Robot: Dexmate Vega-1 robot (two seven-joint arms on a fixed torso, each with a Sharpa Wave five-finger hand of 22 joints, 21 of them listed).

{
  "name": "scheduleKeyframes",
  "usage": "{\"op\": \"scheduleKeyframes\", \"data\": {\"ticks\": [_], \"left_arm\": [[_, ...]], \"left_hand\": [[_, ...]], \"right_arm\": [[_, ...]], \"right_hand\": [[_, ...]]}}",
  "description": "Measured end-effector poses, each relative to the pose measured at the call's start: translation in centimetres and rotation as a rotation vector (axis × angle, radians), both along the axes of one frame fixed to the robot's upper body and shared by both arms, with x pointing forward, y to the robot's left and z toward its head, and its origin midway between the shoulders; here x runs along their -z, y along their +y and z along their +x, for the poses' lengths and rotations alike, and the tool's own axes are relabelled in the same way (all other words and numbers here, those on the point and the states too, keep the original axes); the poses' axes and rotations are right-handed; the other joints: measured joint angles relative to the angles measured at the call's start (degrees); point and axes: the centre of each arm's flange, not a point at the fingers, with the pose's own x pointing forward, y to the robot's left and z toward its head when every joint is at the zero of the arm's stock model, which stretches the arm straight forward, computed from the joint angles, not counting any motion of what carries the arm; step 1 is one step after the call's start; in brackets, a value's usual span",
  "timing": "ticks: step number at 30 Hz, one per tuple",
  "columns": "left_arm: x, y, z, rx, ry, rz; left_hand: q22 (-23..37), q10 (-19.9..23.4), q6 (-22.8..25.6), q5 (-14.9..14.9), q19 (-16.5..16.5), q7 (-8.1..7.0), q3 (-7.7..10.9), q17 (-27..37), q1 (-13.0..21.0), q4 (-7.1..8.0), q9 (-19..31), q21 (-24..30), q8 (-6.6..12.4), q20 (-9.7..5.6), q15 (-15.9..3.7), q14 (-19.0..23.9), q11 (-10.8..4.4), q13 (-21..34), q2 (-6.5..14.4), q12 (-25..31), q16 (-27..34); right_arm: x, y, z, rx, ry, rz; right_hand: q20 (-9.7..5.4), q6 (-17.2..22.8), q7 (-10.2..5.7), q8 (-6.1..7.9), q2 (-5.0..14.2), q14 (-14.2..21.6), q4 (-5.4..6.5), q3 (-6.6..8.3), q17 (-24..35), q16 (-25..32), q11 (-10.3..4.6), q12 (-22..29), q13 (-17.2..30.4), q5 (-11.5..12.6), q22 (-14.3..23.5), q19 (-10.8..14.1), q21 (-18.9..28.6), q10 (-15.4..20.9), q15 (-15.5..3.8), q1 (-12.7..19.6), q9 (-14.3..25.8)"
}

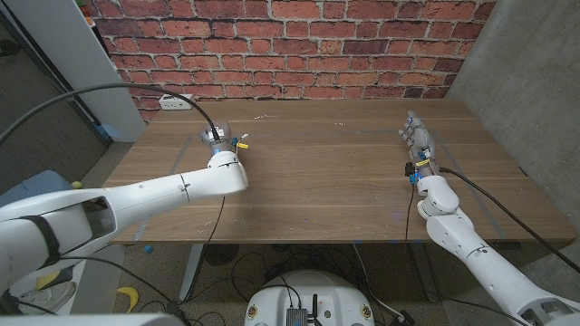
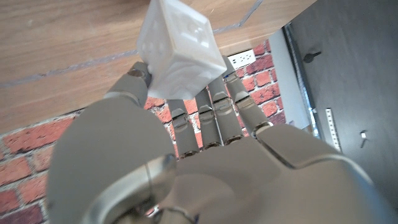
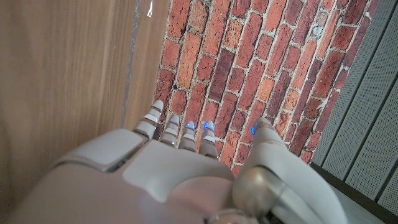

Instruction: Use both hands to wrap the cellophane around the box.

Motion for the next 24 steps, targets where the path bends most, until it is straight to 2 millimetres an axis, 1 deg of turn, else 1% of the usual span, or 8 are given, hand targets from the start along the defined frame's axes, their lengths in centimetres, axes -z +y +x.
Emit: {"op": "scheduleKeyframes", "data": {"ticks": [1, 4, 7, 11, 18, 19, 21, 24], "left_arm": [[0.2, 0.1, -0.2, 0.003, 0.003, 0.001], [-0.2, -0.4, -0.3, 0.045, -0.006, 0.027], [-0.5, -0.9, -0.4, 0.083, -0.009, 0.055], [-0.9, -1.8, -0.6, 0.134, -0.009, 0.095], [-0.2, -1.9, -0.6, 0.140, 0.000, 0.073], [-1.4, -3.6, -0.6, 0.210, -0.010, 0.157], [-1.6, -4.3, -0.6, 0.238, -0.010, 0.181], [-1.6, -4.9, -0.5, 0.256, -0.009, 0.188]], "left_hand": [[0.0, 0.0, 0.1, 0.0, -0.4, -0.08, 0.00, 0.0, 0.0, 0.00, 0.0, 0.0, 0.00, -0.04, 0.00, 0.0, 0.00, 0.1, 0.0, 0.0, -0.2], [0.0, 0.0, 0.2, 0.0, -1.3, -0.16, 0.01, 0.0, 0.0, 0.01, 0.0, 0.0, 0.00, -0.10, 0.00, 0.0, -0.03, 0.4, 0.0, 0.0, -0.2], [0.0, -0.3, 0.3, 0.0, -1.7, -0.29, 0.01, 0.0, 0.0, 0.01, 0.0, 0.0, 0.00, -0.50, 0.00, 0.0, -0.32, 0.7, 0.0, 0.3, -0.6], [0.0, -0.4, 0.4, 0.0, -2.1, -0.36, 0.01, 0.0, 0.0, 0.02, 0.0, 0.0, 0.00, -0.30, 0.00, 0.0, -0.38, 0.9, 0.0, 0.4, -0.6], [0.0, -0.4, 0.4, 0.2, -2.8, -0.36, 0.00, 0.3, 0.0, 0.02, 0.0, 0.0, 0.00, -0.40, 0.00, 0.0, -0.40, 1.3, 0.0, 0.4, -1.1], [0.0, -0.4, 0.4, 0.2, -2.8, -0.36, 0.00, 0.3, 0.0, 0.03, 0.0, 0.0, 0.00, -0.40, 0.00, 0.0, -0.40, 1.3, 0.0, 0.4, -1.1], [0.0, -0.4, 0.4, 0.2, -2.8, -0.36, -0.06, 0.3, 0.3, 0.09, 0.0, 0.0, 0.00, -0.40, 0.00, 0.0, -0.40, 1.6, -0.3, 0.6, -1.1], [0.0, -0.4, 0.4, 0.2, -2.8, -0.36, 0.20, 0.3, 0.3, 0.35, -0.2, 0.0, 0.00, -0.40, 0.00, 0.0, -0.40, 1.6, -0.3, 0.8, -1.5]], "right_arm": [[0.0, 0.0, 0.0, 0.004, -0.001, 0.002], [0.5, -0.3, -0.5, 0.011, 0.001, 0.008], [0.5, -0.5, -0.8, 0.020, -0.005, 0.016], [0.9, -0.8, -1.4, 0.031, -0.007, 0.026], [1.2, -1.1, -1.9, 0.047, -0.010, 0.038], [1.5, -1.2, -2.1, 0.049, -0.009, 0.041], [1.8, -1.3, -2.4, 0.054, -0.009, 0.047], [1.9, -1.4, -2.6, 0.059, -0.011, 0.052]], "right_hand": [[0.00, 0.0, 0.00, 0.00, 0.00, 0.0, 0.00, 0.00, 0.0, 0.0, 0.00, 0.0, 0.0, 0.0, 0.0, 0.0, 0.0, 0.0, 0.00, 0.0, 0.0], [0.00, 0.0, 0.00, 0.00, 0.00, 0.0, 0.00, 0.00, 0.0, 0.0, 0.00, 0.0, 0.3, 0.0, 0.0, 0.0, 0.0, 0.0, 0.00, 0.0, 0.0], [0.00, 0.2, 0.20, 0.00, 0.00, 0.0, 0.00, 0.00, 0.0, 0.0, 0.00, 0.0, 0.3, 0.0, 0.0, 0.0, 0.0, 0.0, 0.00, 0.0, 0.0], [0.00, 0.2, 0.21, 0.00, 0.00, 0.0, 0.00, 0.00, 0.0, 0.0, 0.00, 0.0, 0.3, 0.0, 0.0, 0.0, 0.0, 0.0, 0.00, 0.0, 0.0], [0.00, 0.2, 0.21, 0.00, 0.00, 0.0, 0.00, 0.00, 0.0, 0.0, -0.01, 0.0, 0.3, 0.0, 0.0, 0.0, 0.0, 0.0, 0.00, 0.0, 0.0], [0.00, 0.2, 0.21, 0.00, 0.00, 0.0, 0.00, 0.00, 0.0, 0.0, -0.01, 0.0, 0.3, 0.0, 0.0, 0.0, 0.0, 0.0, 0.00, 0.0, 0.0], [0.00, 0.2, 0.21, 0.00, 0.00, 0.0, 0.00, 0.00, 0.0, 0.0, 0.00, 0.0, 0.3, 0.0, 0.0, 0.0, 0.0, 0.0, 0.00, 0.0, 0.0], [0.00, 0.2, 0.21, 0.00, 0.00, 0.0, 0.00, 0.00, 0.0, 0.0, 0.01, 0.0, 0.3, 0.0, 0.0, 0.0, 0.0, 0.0, 0.00, 0.0, 0.0]]}}
